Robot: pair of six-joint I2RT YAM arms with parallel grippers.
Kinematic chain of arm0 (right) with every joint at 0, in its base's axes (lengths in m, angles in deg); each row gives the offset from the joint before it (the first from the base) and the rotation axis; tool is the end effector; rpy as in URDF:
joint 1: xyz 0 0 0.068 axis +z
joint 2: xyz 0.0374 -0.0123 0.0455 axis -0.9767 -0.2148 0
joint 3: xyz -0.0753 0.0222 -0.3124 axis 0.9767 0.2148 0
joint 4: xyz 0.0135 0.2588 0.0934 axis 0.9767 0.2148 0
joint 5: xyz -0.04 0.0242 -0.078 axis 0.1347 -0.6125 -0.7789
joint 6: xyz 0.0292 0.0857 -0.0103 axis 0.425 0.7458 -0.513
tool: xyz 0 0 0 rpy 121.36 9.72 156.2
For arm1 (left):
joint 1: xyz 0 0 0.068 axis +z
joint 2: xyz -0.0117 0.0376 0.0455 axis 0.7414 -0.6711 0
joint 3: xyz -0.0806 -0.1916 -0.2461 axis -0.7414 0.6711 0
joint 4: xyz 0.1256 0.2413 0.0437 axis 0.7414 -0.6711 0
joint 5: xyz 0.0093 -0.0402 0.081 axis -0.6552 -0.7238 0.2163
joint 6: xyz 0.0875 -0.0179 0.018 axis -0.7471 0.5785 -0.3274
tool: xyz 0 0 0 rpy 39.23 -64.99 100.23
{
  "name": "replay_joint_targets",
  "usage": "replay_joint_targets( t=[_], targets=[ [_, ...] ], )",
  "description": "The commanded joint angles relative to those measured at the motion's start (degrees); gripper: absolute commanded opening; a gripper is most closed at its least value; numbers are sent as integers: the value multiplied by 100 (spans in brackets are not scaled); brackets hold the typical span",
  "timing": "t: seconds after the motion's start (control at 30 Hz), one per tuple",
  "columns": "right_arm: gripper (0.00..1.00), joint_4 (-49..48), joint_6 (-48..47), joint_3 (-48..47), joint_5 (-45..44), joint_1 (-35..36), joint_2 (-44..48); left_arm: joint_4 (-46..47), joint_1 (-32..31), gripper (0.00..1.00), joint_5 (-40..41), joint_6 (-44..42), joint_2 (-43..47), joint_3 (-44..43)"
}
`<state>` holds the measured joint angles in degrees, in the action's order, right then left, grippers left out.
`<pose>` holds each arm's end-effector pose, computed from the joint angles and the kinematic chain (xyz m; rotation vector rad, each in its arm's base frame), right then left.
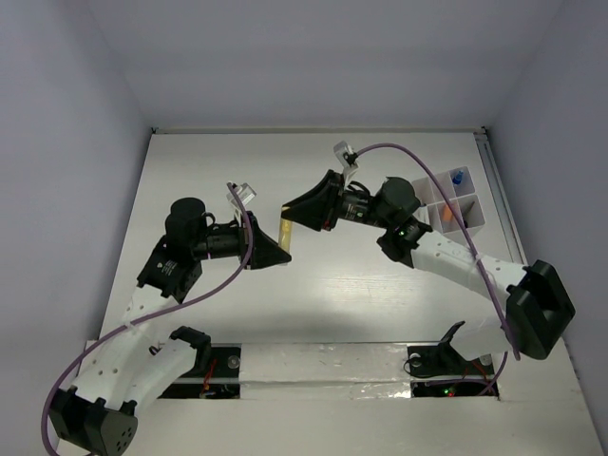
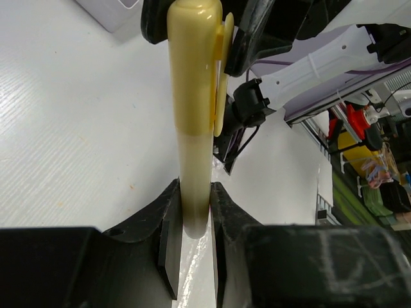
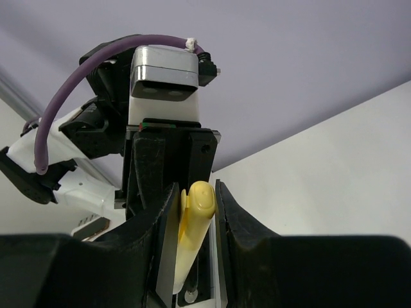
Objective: Sort the stationery into containers
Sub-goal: Close the pen cap on the pen, then place the pen in the storage box.
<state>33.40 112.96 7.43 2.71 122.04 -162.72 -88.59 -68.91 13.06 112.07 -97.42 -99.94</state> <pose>0.2214 0.2872 0.4103 -0.7361 1.3748 1.5804 0.1424 -0.1284 0.3775 0.7352 1.7238 -1.4266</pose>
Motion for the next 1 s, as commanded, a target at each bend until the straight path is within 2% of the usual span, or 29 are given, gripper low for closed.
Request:
replay_joint_targets(
  t=[0.0, 0.23, 0.27, 0.33, 0.37, 0.47, 0.6, 0.67, 0.8, 0.87, 0.97],
  targets=[
    [0, 637, 483, 527, 1560, 284, -280, 2167, 207, 0, 1111, -40, 177, -491],
    [0, 492, 730, 465, 1949, 284, -536, 2130, 207, 2, 1252, -102, 98, -631],
    [0, 466, 748, 509, 1913, 284, -509, 2209, 207, 11, 1252, -76, 63, -605],
    [0, 142, 888, 562, 1773, 222, -448, 2289, 207, 22, 1269, -5, 28, -535],
    [0, 28, 1036, 571, 1677, 153, -387, 2315, 207, 35, 1287, 21, 19, -474],
    [0, -525, 1553, 589, 1536, -137, -360, 2202, 207, 56, 1296, 4, 1, -429],
    [0, -1894, 2469, 650, 1360, -603, -473, 1894, 207, 64, 1357, -181, 106, -394],
    [0, -2108, 2680, 624, 1263, -822, -544, 1631, 207, 67, 1384, -303, 238, -377],
    [0, -2109, 2690, 615, 1158, -1227, -676, 1174, 207, 77, 1655, -549, 537, -359],
    [0, -2048, 2533, 825, 1087, -1664, -571, 998, 207, 92, 1788, -646, 642, -376],
    [0, -1295, 2173, 1237, 614, -2254, -1, 918, 207, 99, 1884, -770, 730, -298]
  ],
)
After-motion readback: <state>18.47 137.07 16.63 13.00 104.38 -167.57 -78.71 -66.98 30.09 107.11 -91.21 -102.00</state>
